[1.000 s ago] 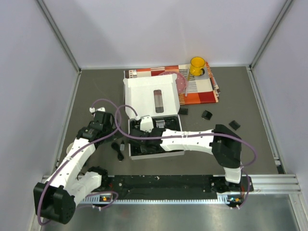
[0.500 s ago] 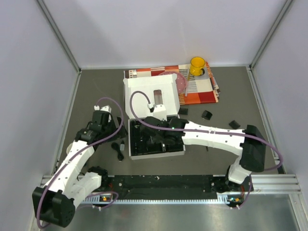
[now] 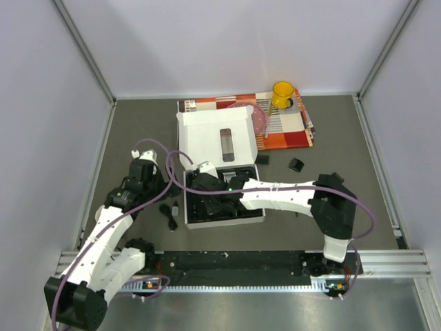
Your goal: Sort the hair-cutting tools
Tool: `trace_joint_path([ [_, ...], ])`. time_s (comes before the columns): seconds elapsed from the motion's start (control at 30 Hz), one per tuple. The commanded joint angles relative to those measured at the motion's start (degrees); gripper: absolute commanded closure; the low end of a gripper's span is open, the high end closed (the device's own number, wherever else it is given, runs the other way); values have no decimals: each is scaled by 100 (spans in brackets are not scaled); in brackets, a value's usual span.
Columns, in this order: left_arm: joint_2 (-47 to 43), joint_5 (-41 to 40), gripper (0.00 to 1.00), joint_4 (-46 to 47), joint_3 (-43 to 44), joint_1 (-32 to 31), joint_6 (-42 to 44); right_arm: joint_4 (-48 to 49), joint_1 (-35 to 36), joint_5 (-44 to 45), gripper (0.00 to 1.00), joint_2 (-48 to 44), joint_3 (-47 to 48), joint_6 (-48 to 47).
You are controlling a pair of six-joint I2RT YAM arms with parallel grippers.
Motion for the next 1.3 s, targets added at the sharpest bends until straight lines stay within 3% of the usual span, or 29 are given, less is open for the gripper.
trace_joint_path([
  [0.0, 61, -387, 4, 65, 22, -20, -75, 606, -68, -240, 100, 305, -55, -128],
  [0.2, 158, -440, 4, 29, 48, -11, -66, 598, -77, -135, 100, 544, -11, 31],
  [0.53, -44, -686, 3, -85, 66, -11, -163, 229, -59, 207, 100, -150, 428, 276],
  [0.83, -123, -467, 3, -32, 57, -11, -93, -393, -68, 629, 80, -651, 543, 654],
  [0.97, 70, 189, 4, 73, 13, -2, -128, -1088, -182, 1121, 69, -985, 490, 900],
  [1.1, 666, 1032, 4, 108, 30, -11, -356, -1914, -568, 1377, 59, -1450, -17, 1557],
  [1.27, 967, 1590, 5, 653, -242, -11, -471, -2179, -1261, 1517, 45, -2557, -1055, 1744],
])
